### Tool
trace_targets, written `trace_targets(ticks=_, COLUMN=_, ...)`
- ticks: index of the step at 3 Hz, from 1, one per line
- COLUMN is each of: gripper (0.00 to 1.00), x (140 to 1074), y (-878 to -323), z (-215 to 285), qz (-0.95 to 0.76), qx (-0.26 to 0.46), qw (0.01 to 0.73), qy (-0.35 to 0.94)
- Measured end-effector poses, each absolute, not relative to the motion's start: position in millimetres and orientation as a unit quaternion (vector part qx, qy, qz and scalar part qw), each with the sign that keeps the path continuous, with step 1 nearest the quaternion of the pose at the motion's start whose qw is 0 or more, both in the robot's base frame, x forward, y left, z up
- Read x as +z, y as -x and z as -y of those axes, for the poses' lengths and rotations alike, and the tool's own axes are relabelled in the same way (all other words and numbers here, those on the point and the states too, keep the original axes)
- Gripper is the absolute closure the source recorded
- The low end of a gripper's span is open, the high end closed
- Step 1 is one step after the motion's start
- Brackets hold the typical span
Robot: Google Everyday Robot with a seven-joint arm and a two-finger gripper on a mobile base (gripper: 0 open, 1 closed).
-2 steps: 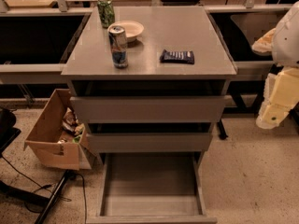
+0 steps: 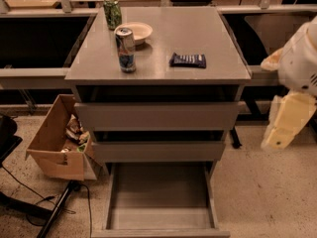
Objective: Close bottom drawer
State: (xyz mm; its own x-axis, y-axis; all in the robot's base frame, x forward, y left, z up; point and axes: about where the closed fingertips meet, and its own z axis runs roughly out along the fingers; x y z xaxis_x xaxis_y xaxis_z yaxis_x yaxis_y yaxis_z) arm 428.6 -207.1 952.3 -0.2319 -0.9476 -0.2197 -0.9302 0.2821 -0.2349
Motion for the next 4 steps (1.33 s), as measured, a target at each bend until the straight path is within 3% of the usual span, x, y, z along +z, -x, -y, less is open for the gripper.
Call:
trace_targets(ticks=2, gripper=0.0, x=897, y=-364, z=162, qz=-0.8, qx=-0.03, qw=0.228, qy=0.555)
trace_targets(ticks=3, gripper=0.0, x=833, y=-351, z=161, qz=-0.815, qx=-0.038, qw=0.223, qy=0.533)
trace_targets(ticks=4, gripper=0.0, x=711, y=-318, z=169, qz=-0.844, qx=-0.019, qw=0.152, qy=0.514)
